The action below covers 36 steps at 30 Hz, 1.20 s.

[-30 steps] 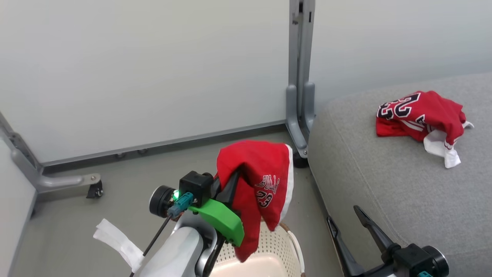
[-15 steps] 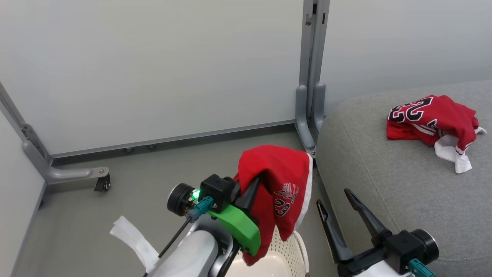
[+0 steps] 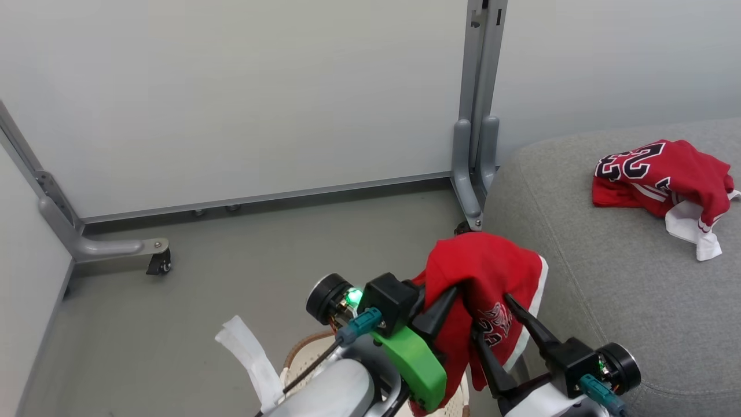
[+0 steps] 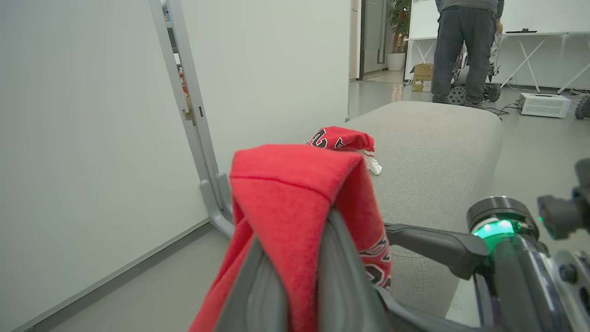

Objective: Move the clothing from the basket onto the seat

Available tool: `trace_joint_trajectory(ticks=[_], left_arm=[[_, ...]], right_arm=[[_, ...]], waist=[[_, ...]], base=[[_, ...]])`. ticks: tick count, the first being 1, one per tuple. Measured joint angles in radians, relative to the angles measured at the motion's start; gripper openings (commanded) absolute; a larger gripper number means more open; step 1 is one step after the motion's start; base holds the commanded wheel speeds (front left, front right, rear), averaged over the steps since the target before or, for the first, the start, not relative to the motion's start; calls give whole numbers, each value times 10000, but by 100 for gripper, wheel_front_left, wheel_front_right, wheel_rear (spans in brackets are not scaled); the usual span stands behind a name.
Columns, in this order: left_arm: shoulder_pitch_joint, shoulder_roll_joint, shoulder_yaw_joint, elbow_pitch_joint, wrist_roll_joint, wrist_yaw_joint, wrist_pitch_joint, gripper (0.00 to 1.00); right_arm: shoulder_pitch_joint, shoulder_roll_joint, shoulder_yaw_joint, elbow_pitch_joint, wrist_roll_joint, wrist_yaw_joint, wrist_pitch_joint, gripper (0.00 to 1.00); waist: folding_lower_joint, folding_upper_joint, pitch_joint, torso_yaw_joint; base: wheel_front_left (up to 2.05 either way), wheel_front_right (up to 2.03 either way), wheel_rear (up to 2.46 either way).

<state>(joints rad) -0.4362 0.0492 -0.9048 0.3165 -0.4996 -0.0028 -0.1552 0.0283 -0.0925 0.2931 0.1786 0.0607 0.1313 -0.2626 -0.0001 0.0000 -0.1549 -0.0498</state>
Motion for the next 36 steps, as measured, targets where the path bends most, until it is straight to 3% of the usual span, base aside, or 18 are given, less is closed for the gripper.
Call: trace_joint_trajectory(ticks=[9,10,11,25,27,29,36], left_arm=[[-67,12,-374,-554,2,203,355,0],[-67,27,-368,-556,-4,205,372,0],[-66,29,-341,-558,-54,205,385,0],[-37,284,-284,-495,-251,345,309,0],[-32,293,-284,-456,-251,397,297,42],[-30,309,-284,-395,-251,451,299,100],[-25,345,-426,-219,-293,408,571,100]], right_arm=[[-253,-121,15,713,-228,0,-2,100],[-253,-132,40,830,-236,0,-2,31],[-252,-144,102,961,-213,0,-2,0],[-227,-238,190,1404,63,0,0,0],[-213,-257,190,1404,92,0,0,0],[-198,-278,194,1404,161,0,0,0],[-160,-278,86,1394,364,0,0,0]], waist=[[0,0,97,126],[0,0,100,133],[0,0,102,138],[0,0,61,-27],[0,0,44,-48],[0,0,27,-64],[0,0,5,-80]], base=[[0,0,0],[0,0,0],[0,0,0],[0,0,0],[0,0,0],[0,0,0],[0,0,0]])
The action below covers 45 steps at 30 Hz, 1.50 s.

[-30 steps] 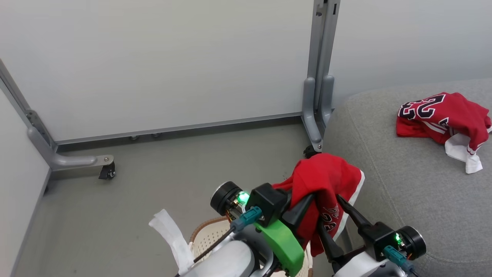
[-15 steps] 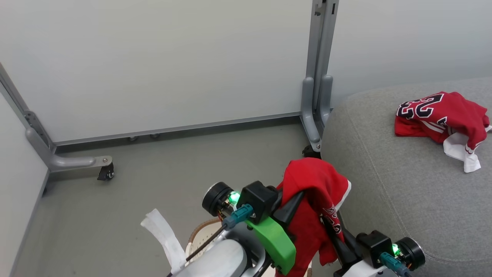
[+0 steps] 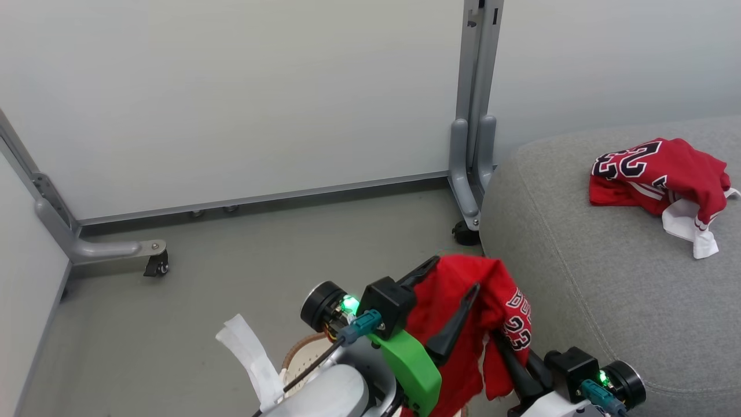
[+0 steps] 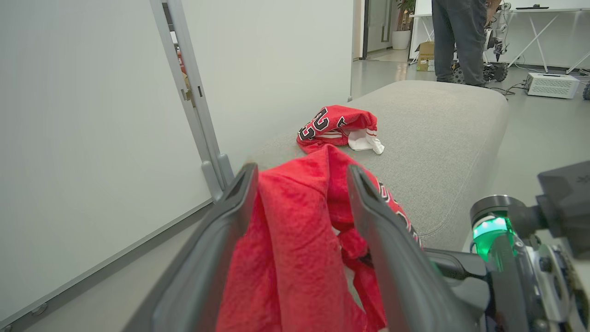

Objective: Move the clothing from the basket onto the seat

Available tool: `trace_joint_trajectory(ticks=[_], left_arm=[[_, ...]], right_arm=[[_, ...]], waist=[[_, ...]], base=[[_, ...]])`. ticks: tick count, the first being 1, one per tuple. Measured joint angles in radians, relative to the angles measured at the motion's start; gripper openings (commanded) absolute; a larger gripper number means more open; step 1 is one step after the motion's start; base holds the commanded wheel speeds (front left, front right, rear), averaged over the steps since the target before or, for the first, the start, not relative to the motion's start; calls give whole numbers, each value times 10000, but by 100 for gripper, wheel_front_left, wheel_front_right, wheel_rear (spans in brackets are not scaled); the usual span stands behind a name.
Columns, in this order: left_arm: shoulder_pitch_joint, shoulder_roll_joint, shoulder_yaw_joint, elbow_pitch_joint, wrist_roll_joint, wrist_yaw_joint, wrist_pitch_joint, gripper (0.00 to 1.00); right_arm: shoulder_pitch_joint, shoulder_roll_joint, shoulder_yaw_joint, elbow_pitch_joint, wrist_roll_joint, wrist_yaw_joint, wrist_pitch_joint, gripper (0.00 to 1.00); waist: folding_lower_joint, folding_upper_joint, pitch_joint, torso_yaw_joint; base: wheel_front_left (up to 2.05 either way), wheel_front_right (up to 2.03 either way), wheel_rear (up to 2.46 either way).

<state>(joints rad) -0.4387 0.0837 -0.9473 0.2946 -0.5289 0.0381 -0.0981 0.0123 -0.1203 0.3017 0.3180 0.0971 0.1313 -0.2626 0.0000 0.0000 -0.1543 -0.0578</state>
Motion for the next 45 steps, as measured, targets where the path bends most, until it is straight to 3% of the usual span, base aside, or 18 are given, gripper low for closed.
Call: trace_joint_trajectory(ticks=[19,27,31,38,45], left_arm=[[-14,73,-40,21,-119,67,29,100],[-20,295,142,65,-155,238,-247,100],[16,568,422,198,-267,322,-602,100],[496,1041,997,366,-531,-67,-1496,100],[1389,1279,2144,-155,123,-384,-1638,100]], right_arm=[[12,0,-73,-134,104,0,0,0],[-190,-104,-54,-736,267,2,0,0],[-192,-238,-171,-1223,336,0,0,0],[-170,-449,-213,-2236,508,0,0,0],[68,-639,-633,-2947,437,0,0,0]], waist=[[0,0,309,-12],[1,0,452,-356],[1,0,569,-712],[1,0,812,-1647],[1,0,1090,-2931]], base=[[0,0,0],[0,0,0],[0,0,0],[0,0,0],[0,0,0]])
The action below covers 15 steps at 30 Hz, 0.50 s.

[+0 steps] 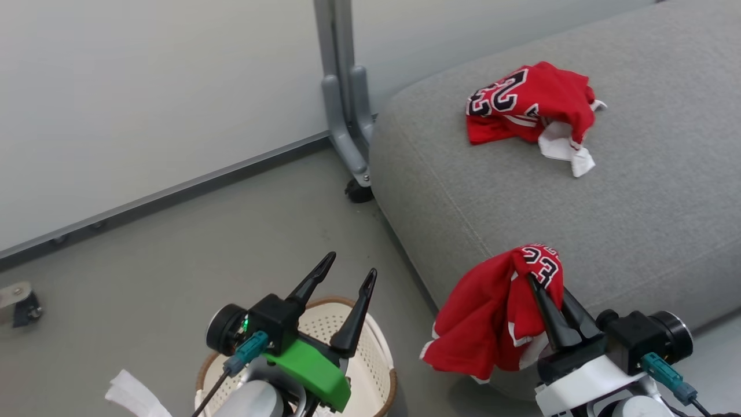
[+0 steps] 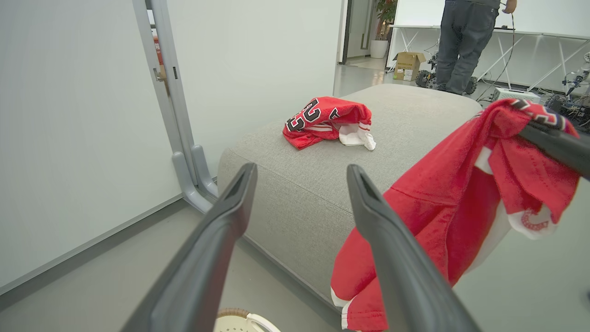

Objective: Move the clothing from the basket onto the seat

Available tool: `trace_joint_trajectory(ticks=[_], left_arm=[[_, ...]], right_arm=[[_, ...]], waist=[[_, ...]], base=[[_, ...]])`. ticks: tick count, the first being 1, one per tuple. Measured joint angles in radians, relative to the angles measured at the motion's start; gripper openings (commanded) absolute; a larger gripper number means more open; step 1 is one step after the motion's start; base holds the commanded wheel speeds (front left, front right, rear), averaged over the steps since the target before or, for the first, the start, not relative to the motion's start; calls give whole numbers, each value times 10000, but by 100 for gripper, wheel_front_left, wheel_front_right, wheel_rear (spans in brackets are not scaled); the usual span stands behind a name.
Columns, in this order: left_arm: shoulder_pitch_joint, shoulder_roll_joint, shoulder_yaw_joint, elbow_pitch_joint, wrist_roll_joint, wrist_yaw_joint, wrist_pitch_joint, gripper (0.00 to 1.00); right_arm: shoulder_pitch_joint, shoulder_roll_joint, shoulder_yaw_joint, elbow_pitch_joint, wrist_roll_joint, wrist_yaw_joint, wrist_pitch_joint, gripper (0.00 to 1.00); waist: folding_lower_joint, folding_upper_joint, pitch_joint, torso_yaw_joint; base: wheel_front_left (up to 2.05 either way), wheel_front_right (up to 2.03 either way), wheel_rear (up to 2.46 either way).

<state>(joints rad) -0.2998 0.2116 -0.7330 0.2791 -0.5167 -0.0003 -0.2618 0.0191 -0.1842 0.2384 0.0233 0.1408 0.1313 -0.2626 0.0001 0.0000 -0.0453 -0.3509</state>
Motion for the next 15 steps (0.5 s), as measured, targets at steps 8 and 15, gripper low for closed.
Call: trace_joint_trajectory(ticks=[8,15], left_arm=[[870,-284,1152,-384,1035,-654,-6,100],[1077,-374,1536,-295,2010,-1062,-8,100]], right_arm=[[671,-69,-757,-539,-4,0,0,0],[785,424,-1250,-1110,295,0,0,0]], waist=[[0,0,511,-1267],[0,0,1449,-1700]], base=[[0,0,0],[0,0,0]])
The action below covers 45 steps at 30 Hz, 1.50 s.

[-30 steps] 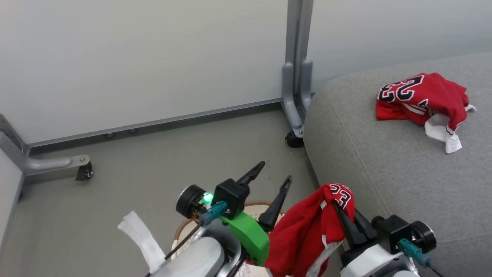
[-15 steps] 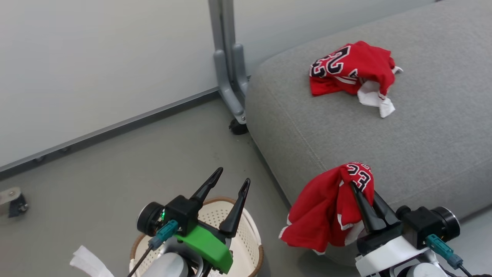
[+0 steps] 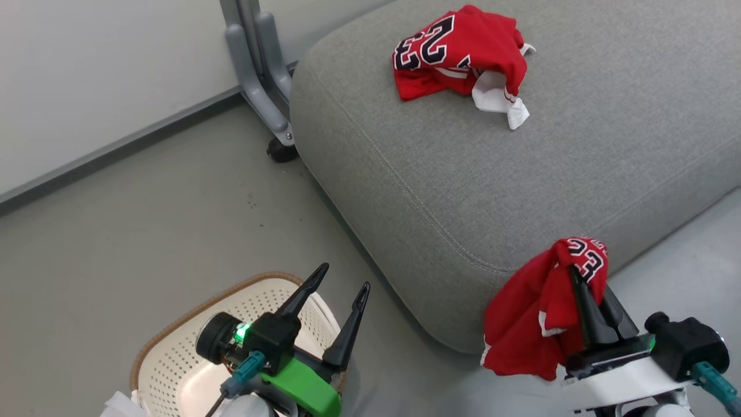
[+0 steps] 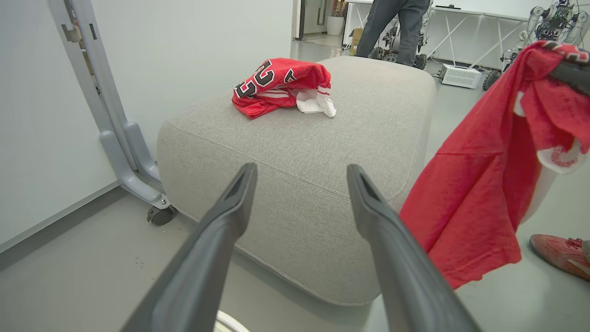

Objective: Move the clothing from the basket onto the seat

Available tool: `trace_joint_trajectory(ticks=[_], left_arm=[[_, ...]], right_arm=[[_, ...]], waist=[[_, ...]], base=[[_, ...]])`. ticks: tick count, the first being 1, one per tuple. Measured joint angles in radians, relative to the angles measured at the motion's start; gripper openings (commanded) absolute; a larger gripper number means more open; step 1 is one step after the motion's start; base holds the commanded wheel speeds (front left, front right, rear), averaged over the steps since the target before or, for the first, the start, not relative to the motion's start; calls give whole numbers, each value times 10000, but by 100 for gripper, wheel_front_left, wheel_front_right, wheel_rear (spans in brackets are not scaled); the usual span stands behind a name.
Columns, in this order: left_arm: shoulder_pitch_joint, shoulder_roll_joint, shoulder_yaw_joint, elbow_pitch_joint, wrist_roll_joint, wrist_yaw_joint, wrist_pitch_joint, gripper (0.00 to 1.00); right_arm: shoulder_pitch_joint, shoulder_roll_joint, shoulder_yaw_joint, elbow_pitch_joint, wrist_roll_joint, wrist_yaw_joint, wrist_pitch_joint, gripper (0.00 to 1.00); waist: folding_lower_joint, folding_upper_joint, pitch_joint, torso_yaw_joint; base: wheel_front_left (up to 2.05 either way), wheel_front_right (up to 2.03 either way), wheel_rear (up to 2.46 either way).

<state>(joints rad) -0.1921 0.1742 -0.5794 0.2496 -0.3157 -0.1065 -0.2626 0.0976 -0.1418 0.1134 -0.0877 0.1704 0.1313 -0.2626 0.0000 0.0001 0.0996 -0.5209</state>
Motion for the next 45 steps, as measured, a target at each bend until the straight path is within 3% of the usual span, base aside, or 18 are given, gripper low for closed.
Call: trace_joint_trajectory(ticks=[4,9,15,22,29,36,45], left_arm=[[-105,40,-27,12,382,-94,0,100],[-732,107,-403,48,800,-178,0,100],[-1401,105,-1053,228,792,-209,-13,100],[-2137,234,-1578,203,635,-213,-15,100],[-3005,355,-2268,380,616,-213,-15,100],[-3535,571,-2353,493,583,-213,-12,100],[-3568,493,-2362,702,372,-194,-13,100]], right_arm=[[-689,324,-353,10,780,0,0,0],[-2819,79,-1141,215,1319,0,0,0],[-6127,-1110,-1948,1183,1975,-2,0,0],[-10541,-3218,-1505,3379,2138,-2,-2,0],[-13371,-4109,-1361,4957,1641,0,-2,0],[-13890,-4054,-1862,5996,1285,0,0,0],[-10884,-3804,-3327,7143,746,0,0,0]], waist=[[0,0,577,-116],[1,0,1413,-133],[1,0,2356,243],[2,0,3441,885],[2,0,4538,1505],[2,0,5511,1995],[1,0,5991,2414]], base=[[0,0,0],[0,0,0],[0,0,0],[0,0,0],[0,0,0],[0,0,0],[0,0,0]])
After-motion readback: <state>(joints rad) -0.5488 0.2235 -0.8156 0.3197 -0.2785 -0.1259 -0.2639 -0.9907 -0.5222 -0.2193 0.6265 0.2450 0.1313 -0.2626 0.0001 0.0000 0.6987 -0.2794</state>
